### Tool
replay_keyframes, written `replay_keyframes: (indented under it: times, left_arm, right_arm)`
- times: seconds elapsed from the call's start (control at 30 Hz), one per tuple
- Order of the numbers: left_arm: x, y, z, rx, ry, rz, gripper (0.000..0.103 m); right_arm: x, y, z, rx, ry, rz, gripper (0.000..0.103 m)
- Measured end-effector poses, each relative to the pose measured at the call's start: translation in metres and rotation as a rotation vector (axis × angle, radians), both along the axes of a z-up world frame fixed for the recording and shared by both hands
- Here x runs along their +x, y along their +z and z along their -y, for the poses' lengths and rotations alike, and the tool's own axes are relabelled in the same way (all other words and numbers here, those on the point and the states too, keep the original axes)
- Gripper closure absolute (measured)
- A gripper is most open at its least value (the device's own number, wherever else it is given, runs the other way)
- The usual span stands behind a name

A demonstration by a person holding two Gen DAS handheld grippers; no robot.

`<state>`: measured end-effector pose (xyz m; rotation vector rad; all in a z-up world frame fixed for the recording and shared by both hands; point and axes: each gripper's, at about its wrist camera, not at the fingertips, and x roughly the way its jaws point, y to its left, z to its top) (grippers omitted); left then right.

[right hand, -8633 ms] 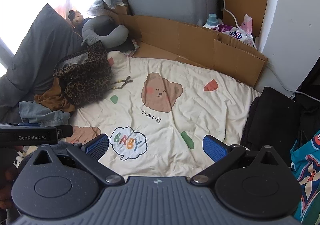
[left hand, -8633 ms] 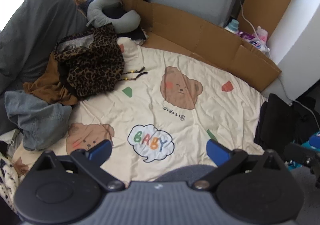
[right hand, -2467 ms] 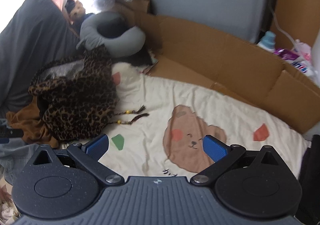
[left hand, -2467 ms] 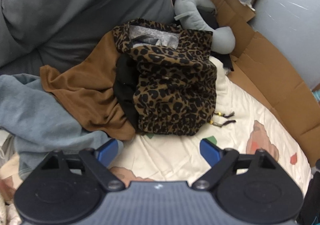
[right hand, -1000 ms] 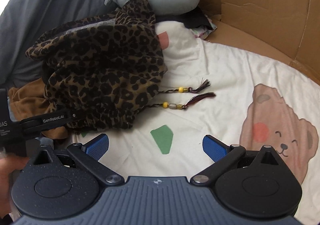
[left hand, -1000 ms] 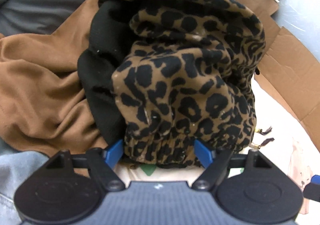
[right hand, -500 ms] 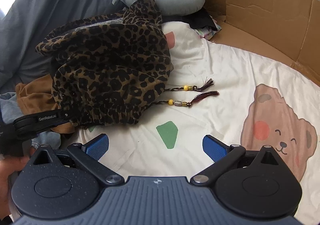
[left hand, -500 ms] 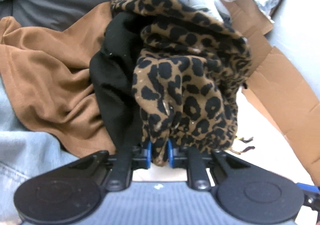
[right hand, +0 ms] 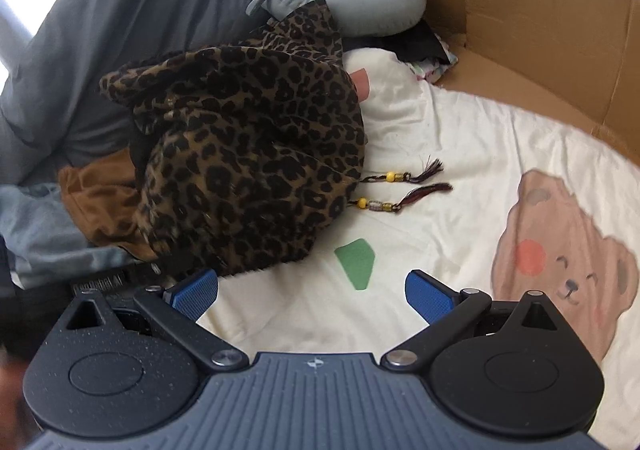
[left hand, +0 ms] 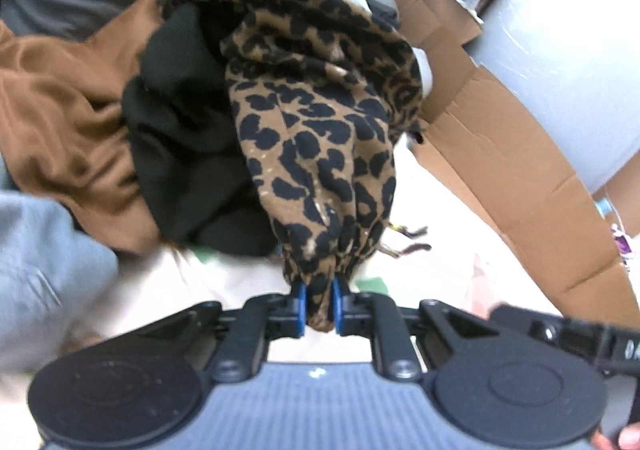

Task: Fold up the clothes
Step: 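Grasp the leopard-print garment with the left gripper and lift it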

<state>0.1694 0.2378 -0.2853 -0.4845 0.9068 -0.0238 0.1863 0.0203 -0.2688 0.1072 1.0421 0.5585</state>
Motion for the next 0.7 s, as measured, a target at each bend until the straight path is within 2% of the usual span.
replay_keyframes:
  times: [0.1, 0.33, 0.47, 0.6, 0.67, 0.7]
  left_arm:
    - [0.001, -0.006, 0.004, -0.042, -0.009, -0.017, 0.09]
    - [0.002, -0.022, 0.025, -0.088, -0.032, -0.068, 0.09]
    - [0.002, -0.029, 0.035, -0.152, -0.046, -0.088, 0.09]
    - [-0.002, -0.042, 0.038, -0.244, -0.023, -0.136, 0.091]
    - [-0.004, -0.048, 0.039, -0.258, -0.013, -0.154, 0.091]
    - [-0.008, -0.049, 0.043, -0.252, -0.012, -0.159, 0.091]
  right_arm:
    - [0.001, -0.004, 0.001, 0.038, -0.004, -0.038, 0.001]
    - [0.006, -0.02, 0.004, 0.15, -0.048, -0.142, 0.001]
    - [0.008, -0.029, 0.005, 0.216, -0.056, -0.205, 0.004]
    - [0.004, -0.04, -0.003, 0.194, -0.021, -0.251, 0.004]
    - [0.003, -0.047, -0.005, 0.182, -0.022, -0.277, 0.005]
    - [0.001, -0.051, -0.006, 0.182, -0.024, -0.288, 0.009]
